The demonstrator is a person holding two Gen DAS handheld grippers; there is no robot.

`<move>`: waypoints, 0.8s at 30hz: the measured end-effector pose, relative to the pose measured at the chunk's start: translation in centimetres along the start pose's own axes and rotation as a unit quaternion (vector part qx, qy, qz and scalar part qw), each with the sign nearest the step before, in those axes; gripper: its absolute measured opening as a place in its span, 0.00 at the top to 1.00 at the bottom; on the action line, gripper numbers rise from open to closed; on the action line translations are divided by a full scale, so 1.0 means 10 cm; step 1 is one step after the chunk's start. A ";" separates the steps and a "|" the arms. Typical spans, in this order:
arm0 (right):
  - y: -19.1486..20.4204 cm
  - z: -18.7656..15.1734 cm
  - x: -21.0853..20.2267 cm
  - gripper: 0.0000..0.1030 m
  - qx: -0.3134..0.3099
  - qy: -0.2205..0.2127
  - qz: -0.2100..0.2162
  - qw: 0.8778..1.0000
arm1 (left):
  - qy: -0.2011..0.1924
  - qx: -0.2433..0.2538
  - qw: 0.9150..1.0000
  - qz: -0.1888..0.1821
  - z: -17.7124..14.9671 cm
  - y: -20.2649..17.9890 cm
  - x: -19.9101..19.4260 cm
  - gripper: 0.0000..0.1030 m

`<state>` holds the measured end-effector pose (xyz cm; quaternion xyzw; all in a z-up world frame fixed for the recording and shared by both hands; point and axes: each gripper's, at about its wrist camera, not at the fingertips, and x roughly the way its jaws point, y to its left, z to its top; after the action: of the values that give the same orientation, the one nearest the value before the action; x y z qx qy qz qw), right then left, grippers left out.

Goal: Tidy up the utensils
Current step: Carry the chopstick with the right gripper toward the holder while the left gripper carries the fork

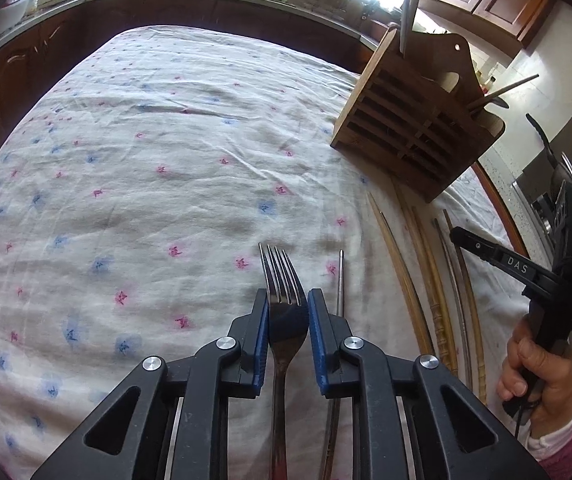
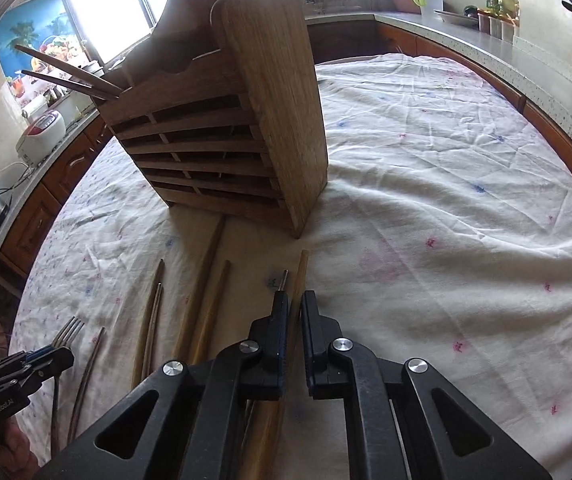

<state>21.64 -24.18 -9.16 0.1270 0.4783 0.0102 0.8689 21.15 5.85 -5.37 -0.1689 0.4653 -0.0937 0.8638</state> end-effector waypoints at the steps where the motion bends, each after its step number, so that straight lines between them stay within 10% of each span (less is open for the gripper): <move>1: 0.01 -0.01 -0.05 0.94 0.000 -0.005 0.003 1.000 | -0.004 -0.003 1.000 -0.003 0.00 0.01 -0.05 0.89; 24: 0.15 0.07 -1.90 0.95 0.009 -0.192 0.059 0.980 | -0.150 0.014 0.983 -0.102 -0.06 -0.19 -1.47 0.99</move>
<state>12.09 -25.57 7.33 0.1618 0.2942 0.0324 0.9414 12.59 8.62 6.42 -0.2150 0.3099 -0.1615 0.9119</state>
